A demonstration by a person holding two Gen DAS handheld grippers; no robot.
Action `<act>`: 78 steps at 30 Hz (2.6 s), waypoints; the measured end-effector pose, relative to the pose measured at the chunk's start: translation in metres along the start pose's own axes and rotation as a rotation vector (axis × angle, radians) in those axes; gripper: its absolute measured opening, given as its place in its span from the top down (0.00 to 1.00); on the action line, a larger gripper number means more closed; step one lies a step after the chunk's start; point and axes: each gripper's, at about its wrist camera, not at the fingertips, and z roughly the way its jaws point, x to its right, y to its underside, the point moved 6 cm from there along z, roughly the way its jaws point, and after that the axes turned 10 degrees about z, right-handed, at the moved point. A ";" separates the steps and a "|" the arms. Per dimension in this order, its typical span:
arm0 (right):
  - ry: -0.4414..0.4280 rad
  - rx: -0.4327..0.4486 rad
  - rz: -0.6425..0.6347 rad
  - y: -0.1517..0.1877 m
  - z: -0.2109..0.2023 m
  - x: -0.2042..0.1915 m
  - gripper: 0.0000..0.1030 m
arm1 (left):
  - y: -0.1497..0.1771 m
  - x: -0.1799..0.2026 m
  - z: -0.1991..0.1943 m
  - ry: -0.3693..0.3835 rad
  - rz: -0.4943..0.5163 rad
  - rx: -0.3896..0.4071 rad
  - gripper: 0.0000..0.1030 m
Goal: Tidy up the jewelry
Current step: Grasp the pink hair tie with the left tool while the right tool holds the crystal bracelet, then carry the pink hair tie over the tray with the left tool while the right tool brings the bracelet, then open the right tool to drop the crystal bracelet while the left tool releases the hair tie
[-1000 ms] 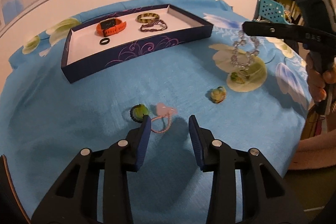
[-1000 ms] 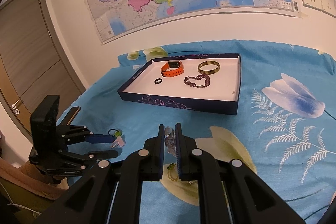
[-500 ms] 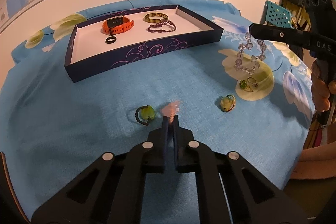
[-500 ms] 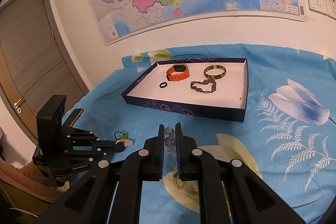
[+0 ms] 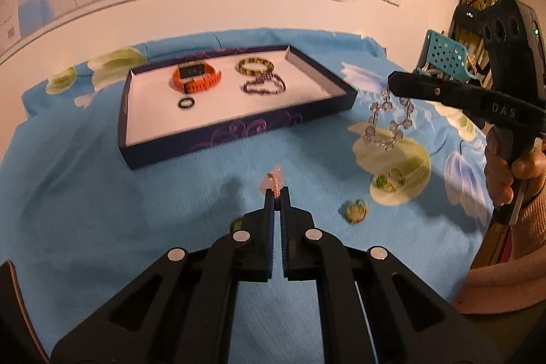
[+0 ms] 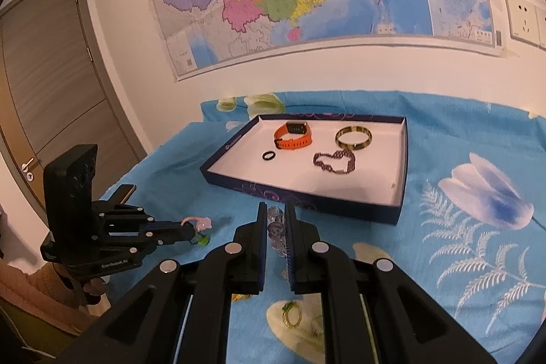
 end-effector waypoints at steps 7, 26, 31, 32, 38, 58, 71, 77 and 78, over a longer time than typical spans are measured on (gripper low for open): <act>-0.008 0.027 -0.030 -0.021 0.004 -0.005 0.92 | -0.027 -0.012 -0.006 -0.029 0.008 0.056 0.96; -0.002 0.015 -0.011 -0.075 0.066 0.012 0.92 | -0.070 -0.055 0.028 -0.106 0.007 0.059 0.96; -0.003 -0.010 -0.001 -0.078 0.086 0.015 0.92 | -0.075 -0.062 0.040 -0.115 0.000 0.045 0.96; -0.003 -0.012 0.001 -0.078 0.089 0.016 0.92 | -0.076 -0.063 0.042 -0.118 0.000 0.045 0.96; -0.002 -0.034 0.008 -0.079 0.105 0.020 0.92 | -0.080 -0.067 0.053 -0.129 0.002 0.039 0.96; 0.029 -0.081 0.045 -0.080 0.140 0.039 0.92 | -0.078 -0.082 0.083 -0.160 0.010 -0.017 0.96; 0.073 -0.085 0.068 -0.083 0.150 0.052 0.92 | -0.071 -0.087 0.106 -0.167 0.010 -0.088 0.96; 0.104 -0.077 0.086 -0.084 0.148 0.060 0.90 | -0.068 -0.089 0.113 -0.148 -0.012 -0.111 0.90; 0.106 -0.073 0.088 -0.084 0.147 0.061 0.89 | -0.067 -0.090 0.113 -0.144 -0.020 -0.111 0.90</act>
